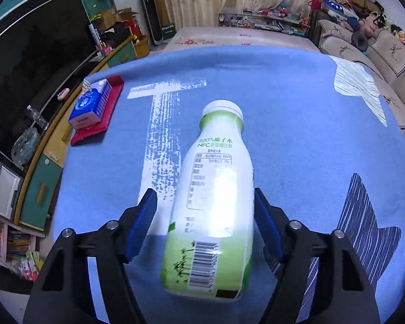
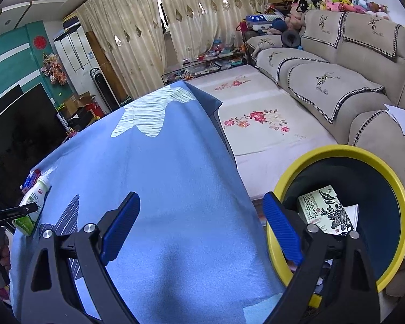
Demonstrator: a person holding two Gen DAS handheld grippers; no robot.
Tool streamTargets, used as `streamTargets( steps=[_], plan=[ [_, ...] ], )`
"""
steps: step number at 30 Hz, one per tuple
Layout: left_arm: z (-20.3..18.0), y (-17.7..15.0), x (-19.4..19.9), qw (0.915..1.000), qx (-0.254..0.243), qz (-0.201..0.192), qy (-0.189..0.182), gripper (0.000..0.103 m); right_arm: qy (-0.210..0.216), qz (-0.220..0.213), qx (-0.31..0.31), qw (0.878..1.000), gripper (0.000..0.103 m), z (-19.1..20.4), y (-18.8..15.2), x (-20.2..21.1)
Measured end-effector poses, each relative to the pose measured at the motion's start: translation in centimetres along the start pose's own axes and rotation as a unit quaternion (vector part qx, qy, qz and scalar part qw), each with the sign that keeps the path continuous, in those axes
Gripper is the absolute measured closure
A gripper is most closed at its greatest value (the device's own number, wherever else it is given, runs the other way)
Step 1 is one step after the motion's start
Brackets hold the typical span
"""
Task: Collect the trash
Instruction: 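Grasp the white-and-green plastic bottle with the left gripper, then carry the bottle into the yellow bin and open the left gripper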
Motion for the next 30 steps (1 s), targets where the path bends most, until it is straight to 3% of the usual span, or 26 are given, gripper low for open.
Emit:
streamTargets(
  steps=[6,15,19,26,30],
  plan=[
    [-0.6,0.1,-0.5,0.9999,-0.01,0.004,-0.009,0.052,0.002,0.004,0.003,1.0,0.016,0.3,0.0,-0.1],
    [-1.9,-0.5,1.7,0.9992,-0.022,-0.02,-0.026,0.052,0.001,0.007,0.0,1.0,0.016,0.2,0.0,-0.4],
    [-4.0,-0.9,4.5,0.9972,-0.042,-0.044,-0.043,0.052,-0.004,-0.022,-0.002,1.0,0.016,-0.2,0.3,0.6],
    [-10.8,-1.2,10.2,0.9868,-0.096,-0.085,-0.099,0.052,-0.018,-0.056,0.018,0.998,0.016,-1.9,0.1,4.4],
    [-16.9,-1.7,13.1,0.9737,-0.136,-0.099,-0.154,0.052,-0.041,-0.08,0.007,0.996,0.016,-5.4,0.3,8.0]
  ],
)
Point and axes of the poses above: each gripper's, at about its wrist camera, not at the fingertips, and x roughly against the way its jaws point, z to its left, y to its top, the point moved 5 cm from there along -x, roughly the way its jaws point, and after that the axes turned 6 degrees about -z, right-handed, at the moved point
